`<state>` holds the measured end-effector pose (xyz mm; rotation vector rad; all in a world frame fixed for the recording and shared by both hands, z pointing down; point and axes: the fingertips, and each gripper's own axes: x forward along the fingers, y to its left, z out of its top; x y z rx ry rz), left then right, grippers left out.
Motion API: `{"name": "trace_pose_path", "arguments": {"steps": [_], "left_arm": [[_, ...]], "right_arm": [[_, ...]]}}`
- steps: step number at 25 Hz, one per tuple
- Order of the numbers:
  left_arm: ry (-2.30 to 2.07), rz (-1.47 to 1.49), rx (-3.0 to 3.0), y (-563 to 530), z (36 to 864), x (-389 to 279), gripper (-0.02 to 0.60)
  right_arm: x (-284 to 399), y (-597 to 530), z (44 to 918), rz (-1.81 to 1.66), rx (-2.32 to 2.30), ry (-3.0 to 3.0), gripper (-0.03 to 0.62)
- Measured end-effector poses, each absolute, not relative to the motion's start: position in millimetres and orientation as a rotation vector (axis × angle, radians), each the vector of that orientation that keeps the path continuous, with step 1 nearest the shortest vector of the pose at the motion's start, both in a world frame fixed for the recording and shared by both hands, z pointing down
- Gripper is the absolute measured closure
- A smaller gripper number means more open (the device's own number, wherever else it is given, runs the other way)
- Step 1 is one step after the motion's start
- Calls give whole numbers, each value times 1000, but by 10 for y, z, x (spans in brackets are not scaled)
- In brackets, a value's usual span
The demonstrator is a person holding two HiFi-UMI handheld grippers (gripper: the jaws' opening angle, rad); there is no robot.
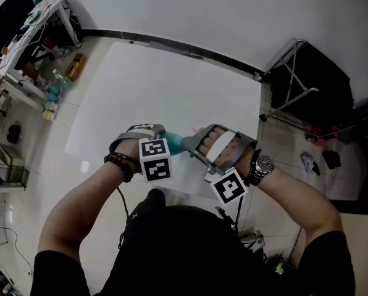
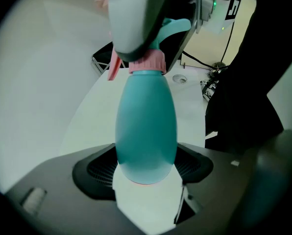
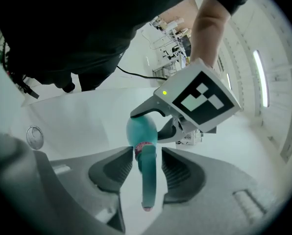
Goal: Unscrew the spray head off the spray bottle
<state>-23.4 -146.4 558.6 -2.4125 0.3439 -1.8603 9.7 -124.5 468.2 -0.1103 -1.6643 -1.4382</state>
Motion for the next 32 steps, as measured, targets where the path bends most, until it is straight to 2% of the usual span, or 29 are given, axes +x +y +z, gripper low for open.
{"name": "trace_pose_path", "arguments": {"steps": [1,4,9,12,16,23,26,32], "left_arm": [[356,-1855,-2418,-1468,5584,-228,199],[414,-1841,-2419,-1516,5582,-237,199],[593,-1818,-2388,-1717,5575,-376,199],[707,-1807,-2358,-1843,5558,-468,199],[822,-1796,-2307,-1966,5521,-541,199],[941,-1786,-2203,-2108,5446,-602,199],[946,-1784,-2161,-2127,5429,-594,199],[946,-1784,-2079,-2135,5371,-536,199]], "right_arm": [[94,-1256,4659,-1422,-97,-1678,408],[91,-1282,4551,-1373,-56,-1728,360],[136,-1420,4259,-1147,110,-1910,338],[141,-1533,4031,-802,263,-2136,338],[221,-1734,3872,-167,458,-2392,338],[390,-1973,4036,853,688,-2409,338],[319,-1959,4164,1084,683,-2379,338],[201,-1992,4463,1327,686,-2296,338]]}}
